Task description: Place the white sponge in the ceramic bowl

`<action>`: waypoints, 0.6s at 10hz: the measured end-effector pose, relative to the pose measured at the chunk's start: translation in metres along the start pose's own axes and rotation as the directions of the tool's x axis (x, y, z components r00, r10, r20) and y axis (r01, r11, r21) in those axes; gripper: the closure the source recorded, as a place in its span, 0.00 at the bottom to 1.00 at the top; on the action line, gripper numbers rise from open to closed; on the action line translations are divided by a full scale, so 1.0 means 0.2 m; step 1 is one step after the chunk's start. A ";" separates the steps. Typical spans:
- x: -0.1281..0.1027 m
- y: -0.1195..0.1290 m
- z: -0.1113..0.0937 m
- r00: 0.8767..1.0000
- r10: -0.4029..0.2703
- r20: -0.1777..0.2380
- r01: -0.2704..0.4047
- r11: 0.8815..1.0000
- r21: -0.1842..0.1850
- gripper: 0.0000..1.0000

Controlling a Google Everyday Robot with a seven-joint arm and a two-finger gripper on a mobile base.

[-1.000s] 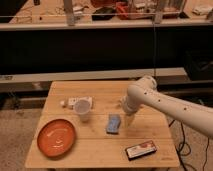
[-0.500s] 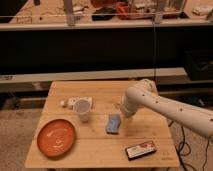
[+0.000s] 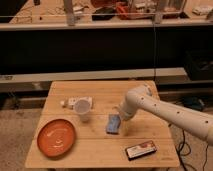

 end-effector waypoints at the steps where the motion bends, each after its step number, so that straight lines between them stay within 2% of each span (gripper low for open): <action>1: -0.01 0.00 0.03 1.000 -0.010 0.009 0.010 1.000 -0.001 0.20; 6: -0.04 0.00 0.11 0.998 -0.043 0.041 0.044 0.999 -0.012 0.20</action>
